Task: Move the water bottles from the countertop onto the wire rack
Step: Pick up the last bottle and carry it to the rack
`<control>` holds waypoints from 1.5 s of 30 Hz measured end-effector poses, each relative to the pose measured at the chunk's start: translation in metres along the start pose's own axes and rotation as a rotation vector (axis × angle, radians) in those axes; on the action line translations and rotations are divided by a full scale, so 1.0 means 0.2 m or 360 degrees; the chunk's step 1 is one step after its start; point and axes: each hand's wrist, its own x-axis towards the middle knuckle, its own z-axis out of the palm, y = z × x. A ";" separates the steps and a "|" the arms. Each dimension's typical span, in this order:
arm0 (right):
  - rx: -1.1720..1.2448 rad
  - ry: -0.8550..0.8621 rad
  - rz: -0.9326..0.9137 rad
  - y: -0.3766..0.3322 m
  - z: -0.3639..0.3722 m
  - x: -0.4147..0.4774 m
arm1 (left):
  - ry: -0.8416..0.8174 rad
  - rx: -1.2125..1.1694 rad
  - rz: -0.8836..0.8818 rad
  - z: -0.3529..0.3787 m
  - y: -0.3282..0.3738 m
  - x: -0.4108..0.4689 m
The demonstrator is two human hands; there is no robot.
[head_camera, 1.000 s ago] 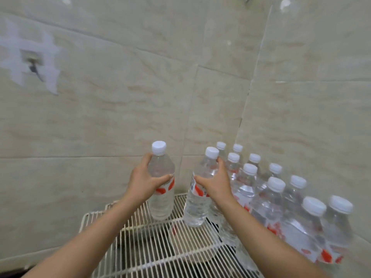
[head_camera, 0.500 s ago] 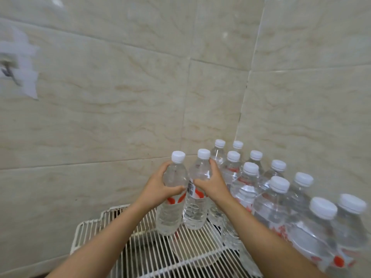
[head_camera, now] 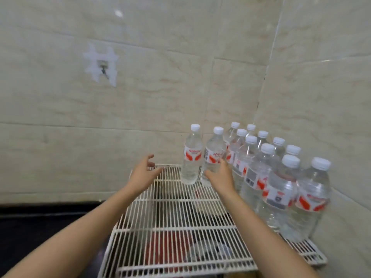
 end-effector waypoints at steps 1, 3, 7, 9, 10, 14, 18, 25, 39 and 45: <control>0.0019 -0.0033 -0.0019 0.00 0.02 -0.08 | 0.0067 0.0007 -0.0035 -0.06 -0.03 -0.10; 0.0021 -0.0087 -0.0051 0.00 0.07 -0.26 | 0.0169 0.0029 -0.0089 -0.20 -0.08 -0.33; 0.0156 -0.0185 -0.0183 -0.04 0.20 -0.65 | 0.0384 0.0152 -0.0204 -0.52 -0.26 -0.81; 0.0214 -0.0300 -0.0284 -0.10 0.27 -0.82 | 0.0500 0.0219 -0.0319 -0.69 -0.36 -1.03; 0.0228 -0.0358 -0.0328 -0.14 0.32 -0.88 | 0.0551 0.0250 -0.0378 -0.78 -0.41 -1.14; 0.0214 -0.0563 -0.0464 -0.33 0.54 -1.11 | 0.0808 0.0336 -0.0529 -1.12 -0.55 -1.50; 0.0221 -0.0893 -0.0476 -0.46 0.83 -1.38 | 0.1065 0.0374 -0.0663 -1.45 -0.64 -1.80; 0.0169 -0.1236 -0.0550 -0.77 1.45 -1.75 | 0.1406 0.0363 -0.0795 -2.02 -0.82 -2.20; -0.0145 -0.1580 -0.0502 -1.07 2.57 -2.27 | 0.1488 0.0452 -0.1047 -2.93 -1.47 -2.44; -0.0245 -0.1489 -0.0429 -1.04 2.89 -2.00 | 0.1301 0.0521 -0.1098 -3.00 -1.76 -2.05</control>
